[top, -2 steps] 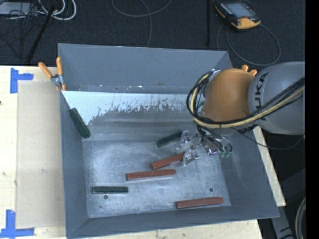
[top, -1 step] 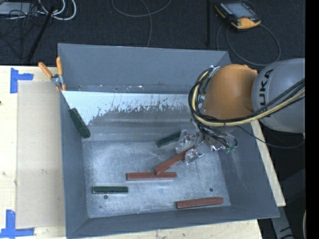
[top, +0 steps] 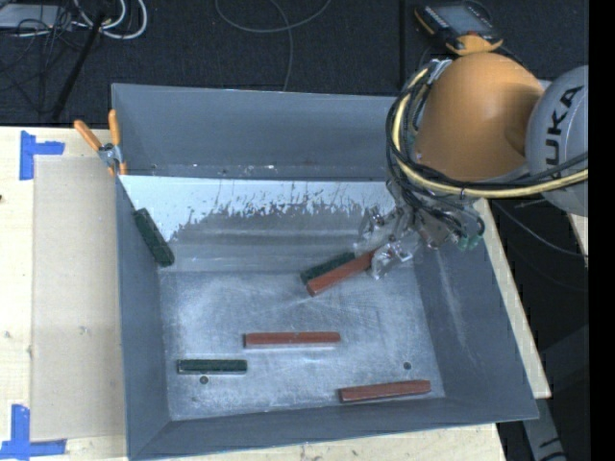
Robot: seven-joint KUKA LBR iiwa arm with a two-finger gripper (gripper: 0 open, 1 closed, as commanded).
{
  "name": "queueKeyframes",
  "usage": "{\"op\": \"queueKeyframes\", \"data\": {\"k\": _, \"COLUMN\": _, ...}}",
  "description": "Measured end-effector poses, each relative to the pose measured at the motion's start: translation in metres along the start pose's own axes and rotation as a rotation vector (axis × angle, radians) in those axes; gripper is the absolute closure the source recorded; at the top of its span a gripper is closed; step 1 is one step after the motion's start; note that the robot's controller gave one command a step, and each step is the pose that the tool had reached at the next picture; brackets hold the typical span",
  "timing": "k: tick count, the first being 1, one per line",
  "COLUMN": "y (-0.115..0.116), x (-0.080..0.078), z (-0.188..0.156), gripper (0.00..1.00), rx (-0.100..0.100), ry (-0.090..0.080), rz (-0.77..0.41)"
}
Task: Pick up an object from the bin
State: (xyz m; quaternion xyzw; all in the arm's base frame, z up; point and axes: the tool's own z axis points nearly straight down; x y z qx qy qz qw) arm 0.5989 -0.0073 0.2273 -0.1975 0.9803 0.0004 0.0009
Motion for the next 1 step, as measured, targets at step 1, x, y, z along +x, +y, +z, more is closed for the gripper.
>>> {"op": "queueKeyframes", "data": {"k": 1, "y": -0.0001, "x": 0.0000, "z": 0.0000, "gripper": 1.00, "rx": 0.000, "ry": 0.000, "rz": 0.000}}
